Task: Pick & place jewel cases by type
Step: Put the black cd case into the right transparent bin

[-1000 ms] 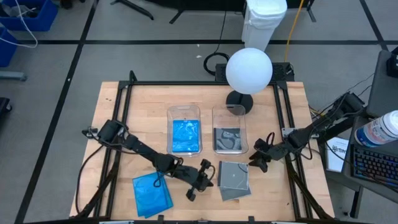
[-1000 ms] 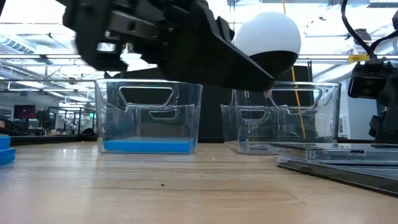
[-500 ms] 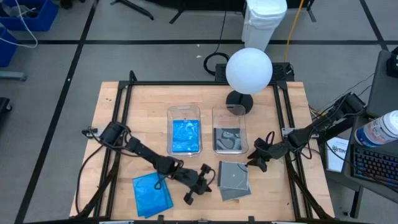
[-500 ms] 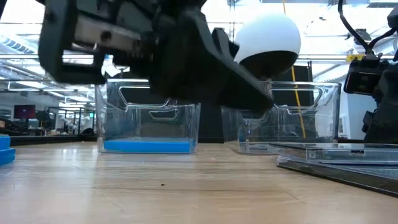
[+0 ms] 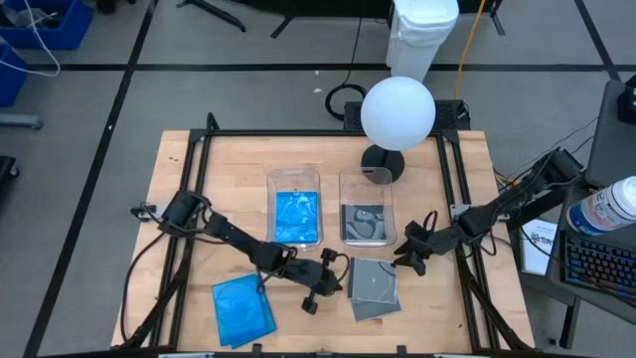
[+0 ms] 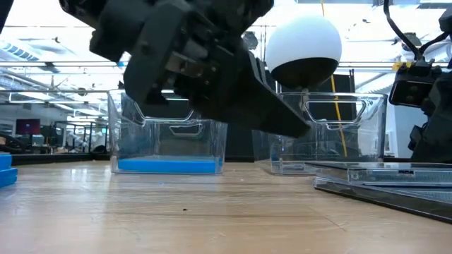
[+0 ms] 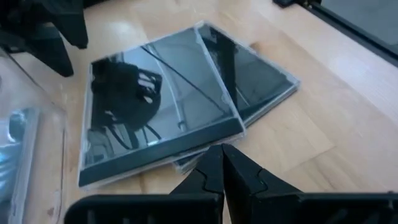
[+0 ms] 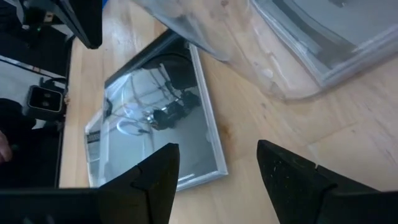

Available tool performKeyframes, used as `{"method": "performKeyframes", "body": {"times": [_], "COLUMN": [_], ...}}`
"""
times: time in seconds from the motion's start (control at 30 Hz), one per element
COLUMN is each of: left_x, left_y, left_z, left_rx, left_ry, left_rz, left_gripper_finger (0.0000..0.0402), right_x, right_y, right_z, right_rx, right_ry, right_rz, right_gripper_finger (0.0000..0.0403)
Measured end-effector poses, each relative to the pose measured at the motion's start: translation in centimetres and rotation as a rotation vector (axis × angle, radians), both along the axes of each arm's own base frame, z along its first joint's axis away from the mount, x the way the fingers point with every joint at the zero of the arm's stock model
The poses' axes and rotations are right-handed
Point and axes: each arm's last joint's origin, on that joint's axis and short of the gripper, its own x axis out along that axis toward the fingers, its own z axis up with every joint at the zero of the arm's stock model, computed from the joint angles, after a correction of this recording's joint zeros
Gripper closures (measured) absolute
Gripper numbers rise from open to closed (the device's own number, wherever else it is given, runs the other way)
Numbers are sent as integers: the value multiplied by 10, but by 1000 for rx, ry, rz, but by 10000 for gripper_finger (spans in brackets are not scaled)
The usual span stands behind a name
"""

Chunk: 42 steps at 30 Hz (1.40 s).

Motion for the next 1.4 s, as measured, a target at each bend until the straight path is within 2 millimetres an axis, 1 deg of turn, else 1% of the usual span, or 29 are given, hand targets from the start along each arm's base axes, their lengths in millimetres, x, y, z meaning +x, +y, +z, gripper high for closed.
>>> {"method": "performKeyframes", "body": {"times": [0.13,0.27,0.47,0.6,0.67,0.9,1.03,1.4], "left_x": [3,9,26,33,35,37,38,41], "left_y": [8,15,12,11,12,13,16,19], "left_z": [-1,-10,-25,-18,-16,-14,-14,-11], "left_rx": [3,-8,58,100,100,105,99,83], "left_ry": [9,-9,59,57,56,51,52,16], "left_rz": [15,39,33,57,58,59,69,67], "left_gripper_finger": [394,396,398,392,396,390,397,392], "right_x": [0,0,0,0,0,0,-1,-1], "right_y": [1,1,1,1,1,2,2,4], "right_z": [-2,-4,-5,-5,-5,-5,-5,-5], "right_rx": [5,0,0,0,-1,6,7,69], "right_ry": [23,37,40,40,40,46,47,77], "right_rz": [11,12,12,15,16,45,49,86], "right_gripper_finger": [197,197,197,197,197,197,197,197]}}
